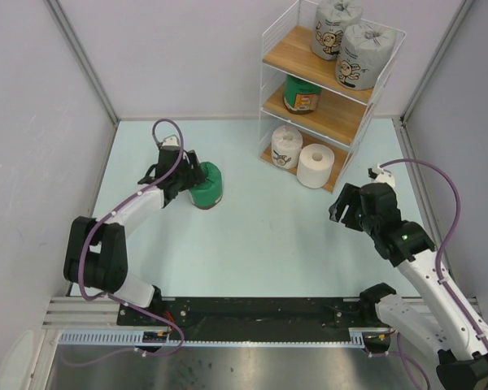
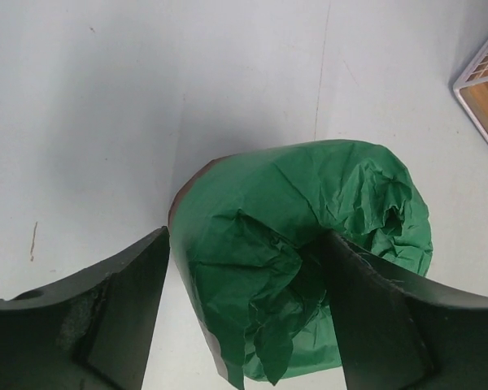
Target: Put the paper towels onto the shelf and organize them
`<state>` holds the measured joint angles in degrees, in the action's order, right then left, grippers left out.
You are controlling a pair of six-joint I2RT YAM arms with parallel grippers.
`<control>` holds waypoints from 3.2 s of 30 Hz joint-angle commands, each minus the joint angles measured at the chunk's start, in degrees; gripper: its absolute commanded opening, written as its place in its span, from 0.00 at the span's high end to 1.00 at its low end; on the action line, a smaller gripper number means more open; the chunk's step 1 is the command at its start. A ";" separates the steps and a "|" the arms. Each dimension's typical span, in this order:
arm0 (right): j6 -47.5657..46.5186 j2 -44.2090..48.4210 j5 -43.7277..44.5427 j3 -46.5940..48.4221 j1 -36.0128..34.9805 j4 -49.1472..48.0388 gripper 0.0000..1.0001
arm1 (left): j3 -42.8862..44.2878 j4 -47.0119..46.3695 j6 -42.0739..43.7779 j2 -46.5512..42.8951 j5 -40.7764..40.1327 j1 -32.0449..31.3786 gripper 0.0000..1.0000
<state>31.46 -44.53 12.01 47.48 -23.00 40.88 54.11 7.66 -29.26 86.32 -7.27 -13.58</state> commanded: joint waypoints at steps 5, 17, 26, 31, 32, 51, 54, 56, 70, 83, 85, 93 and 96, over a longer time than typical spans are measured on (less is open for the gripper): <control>0.18 -0.73 0.82 0.50 0.15 -1.24 0.26 | -1.73 -3.27 1.83 -0.89 4.01 0.31 0.54; 0.00 1.11 1.70 0.50 0.06 -0.98 0.26 | 6.45 -1.59 0.18 -7.04 17.35 -0.04 0.93; 0.97 4.63 2.67 1.56 0.24 -0.72 0.26 | 22.78 -6.25 2.88 -7.41 24.32 -15.41 1.00; 1.67 6.47 3.46 2.26 0.24 0.69 0.27 | 36.84 -6.17 4.03 -0.21 24.15 -22.44 1.00; 1.76 6.74 3.46 2.26 0.24 1.12 0.27 | 38.86 -5.82 4.29 2.59 23.53 -23.06 1.00; 2.46 10.08 5.22 2.61 0.24 5.08 0.27 | 67.26 0.69 3.77 27.31 19.93 -26.49 1.00; 2.46 9.99 5.48 2.61 0.24 5.43 0.26 | 69.81 1.39 3.59 28.90 19.40 -26.76 1.00; 2.38 10.08 5.57 2.61 0.24 5.52 0.26 | 71.65 1.83 3.85 29.95 18.87 -26.84 1.00; 2.46 9.12 6.01 2.53 0.24 5.44 0.26 | 76.50 5.35 5.97 34.43 14.39 -27.11 1.00; 2.38 7.62 6.18 2.53 0.24 5.00 0.26 | 81.07 2.10 3.77 36.98 9.38 -27.55 1.00; 2.37 7.62 6.44 2.53 0.15 5.00 0.26 | 81.07 1.31 3.24 37.25 9.11 -27.55 0.99; 2.11 7.35 6.97 2.52 0.24 5.17 0.26 | 80.80 -3.88 0.96 38.22 8.68 -28.25 1.00; 2.11 7.09 7.15 2.53 0.24 5.35 0.26 | 80.72 -6.25 0.52 38.30 7.62 -28.69 1.00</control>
<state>33.45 -37.26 17.69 47.75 -23.00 46.44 131.76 12.43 -26.94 123.90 4.08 -41.67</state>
